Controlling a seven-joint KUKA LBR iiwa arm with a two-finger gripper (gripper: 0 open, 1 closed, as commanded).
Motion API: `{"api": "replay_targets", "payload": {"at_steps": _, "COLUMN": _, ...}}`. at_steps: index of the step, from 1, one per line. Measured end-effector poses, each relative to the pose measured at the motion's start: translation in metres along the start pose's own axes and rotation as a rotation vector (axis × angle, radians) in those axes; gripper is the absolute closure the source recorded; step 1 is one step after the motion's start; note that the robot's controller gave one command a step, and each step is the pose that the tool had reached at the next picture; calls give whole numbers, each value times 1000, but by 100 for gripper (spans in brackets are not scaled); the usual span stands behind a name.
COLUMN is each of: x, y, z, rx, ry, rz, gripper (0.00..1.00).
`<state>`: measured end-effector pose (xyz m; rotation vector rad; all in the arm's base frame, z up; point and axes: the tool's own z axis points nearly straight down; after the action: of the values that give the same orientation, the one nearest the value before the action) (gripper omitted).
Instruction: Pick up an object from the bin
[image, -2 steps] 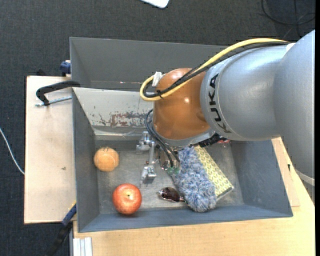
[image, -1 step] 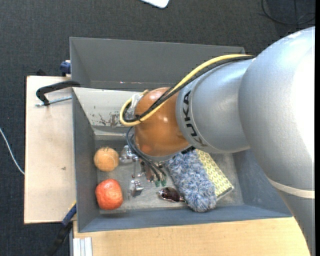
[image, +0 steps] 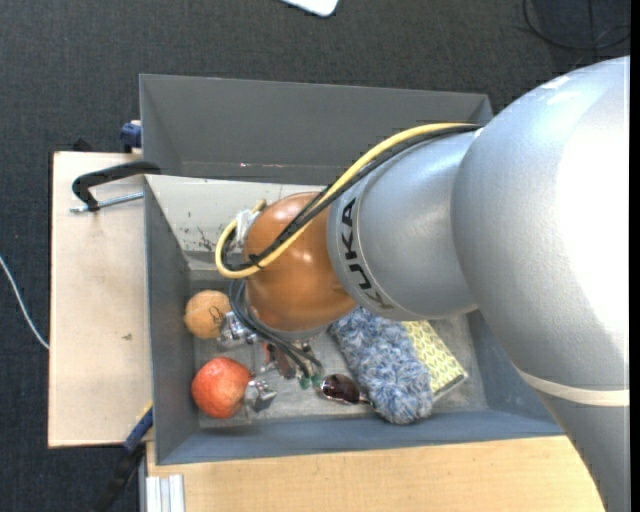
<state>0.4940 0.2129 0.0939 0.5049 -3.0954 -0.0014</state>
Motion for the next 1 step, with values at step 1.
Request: {"api": "replay_targets", "payload": {"at_steps": 1, "x": -69, "y": -14, "z": -29, "rx": 4, "ry": -5, "rz": 157, "gripper": 0}}
